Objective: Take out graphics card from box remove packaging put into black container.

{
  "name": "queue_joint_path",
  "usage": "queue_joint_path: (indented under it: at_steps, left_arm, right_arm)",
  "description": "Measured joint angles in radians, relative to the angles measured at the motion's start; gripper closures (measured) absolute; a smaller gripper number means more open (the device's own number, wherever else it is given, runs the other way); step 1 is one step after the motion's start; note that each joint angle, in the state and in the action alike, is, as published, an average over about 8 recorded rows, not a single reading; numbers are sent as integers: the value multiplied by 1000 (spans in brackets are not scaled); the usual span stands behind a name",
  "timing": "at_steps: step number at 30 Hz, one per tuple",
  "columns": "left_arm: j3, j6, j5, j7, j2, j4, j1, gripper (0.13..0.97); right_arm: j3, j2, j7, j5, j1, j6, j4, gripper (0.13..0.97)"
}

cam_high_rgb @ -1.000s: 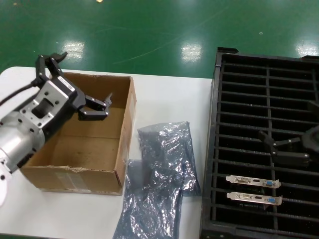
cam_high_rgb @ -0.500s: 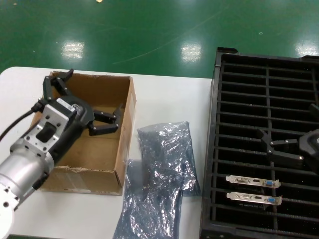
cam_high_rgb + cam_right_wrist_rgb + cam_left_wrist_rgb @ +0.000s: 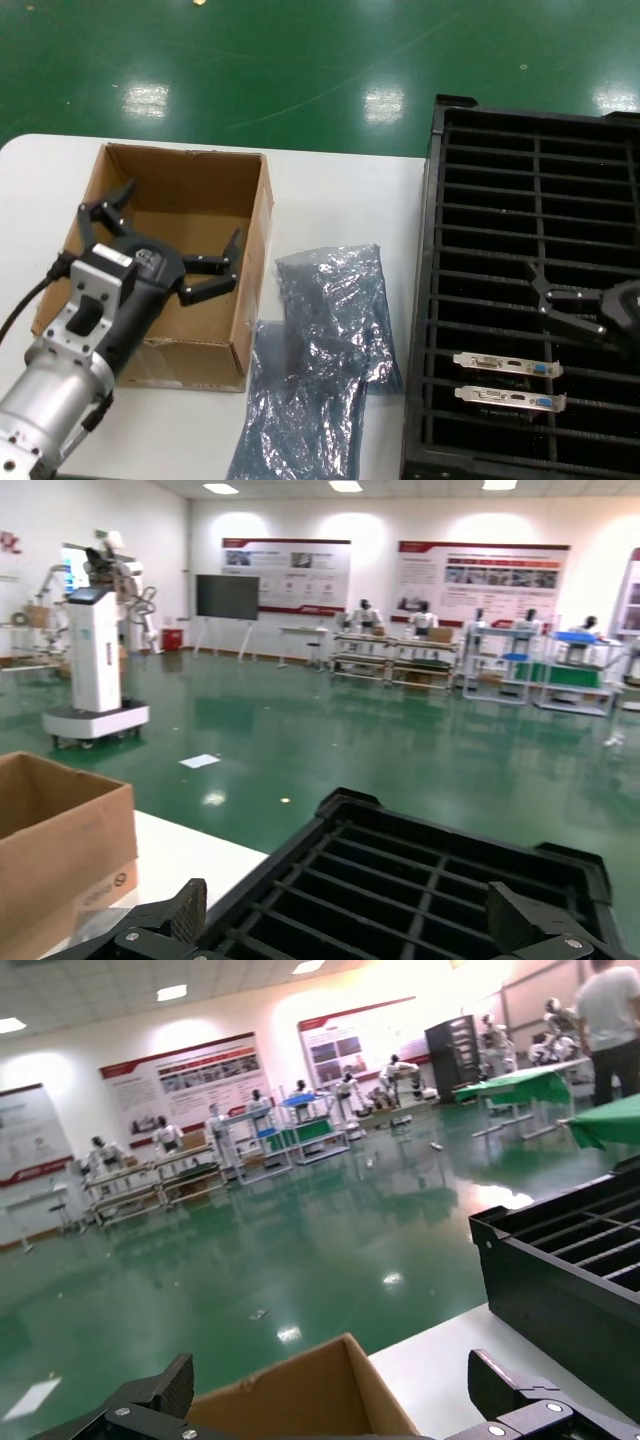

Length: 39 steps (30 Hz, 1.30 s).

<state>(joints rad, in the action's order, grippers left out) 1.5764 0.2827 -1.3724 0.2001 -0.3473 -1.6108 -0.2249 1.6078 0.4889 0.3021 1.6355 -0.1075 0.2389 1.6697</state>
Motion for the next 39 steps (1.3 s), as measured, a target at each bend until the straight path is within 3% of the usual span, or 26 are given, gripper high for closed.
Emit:
queue_joint_path:
  at_steps: [23,39]
  left_arm:
    - [20,-240,-363,-170,40,9,191,132]
    - [21,-255,-386,-181,43,10,203,132]
  right_arm:
    - [-7,-160,-257,140,91,-203,-59,129]
    - [-7,-171,-273,149,97,-216,-63,129]
